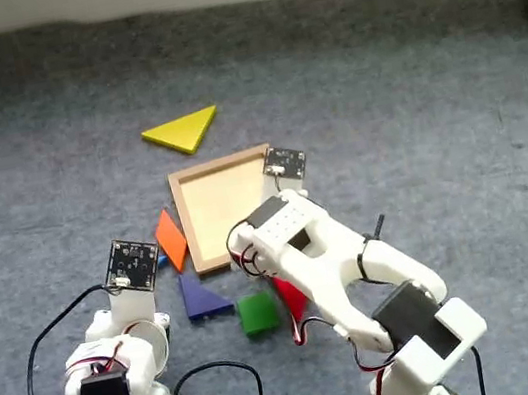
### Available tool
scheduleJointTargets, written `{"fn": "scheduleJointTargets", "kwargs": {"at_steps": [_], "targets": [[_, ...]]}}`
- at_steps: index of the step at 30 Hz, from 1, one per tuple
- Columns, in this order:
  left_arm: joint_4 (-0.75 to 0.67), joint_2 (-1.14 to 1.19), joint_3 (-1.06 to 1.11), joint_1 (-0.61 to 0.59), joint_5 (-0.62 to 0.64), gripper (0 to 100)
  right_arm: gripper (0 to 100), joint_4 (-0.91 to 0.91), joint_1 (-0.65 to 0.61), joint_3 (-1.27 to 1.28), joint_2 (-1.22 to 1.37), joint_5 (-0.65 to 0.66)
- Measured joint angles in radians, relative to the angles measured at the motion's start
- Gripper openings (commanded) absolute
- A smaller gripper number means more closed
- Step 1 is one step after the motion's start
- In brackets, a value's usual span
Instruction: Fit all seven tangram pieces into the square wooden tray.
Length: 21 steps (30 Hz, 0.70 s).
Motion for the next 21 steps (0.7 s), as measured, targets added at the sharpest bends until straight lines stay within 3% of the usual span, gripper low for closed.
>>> {"fn": "scheduleJointTargets", "kwargs": {"at_steps": [10, 21], "targets": [[0.0, 0.0, 0.0, 0.0, 0.0, 1, 30.0, 0.132, 0.002, -0.021, 0.0, 0.005], [0.0, 0.0, 0.0, 0.0, 0.0, 1, 29.6, 0.146, 0.002, -0.021, 0.0, 0.049]]}}
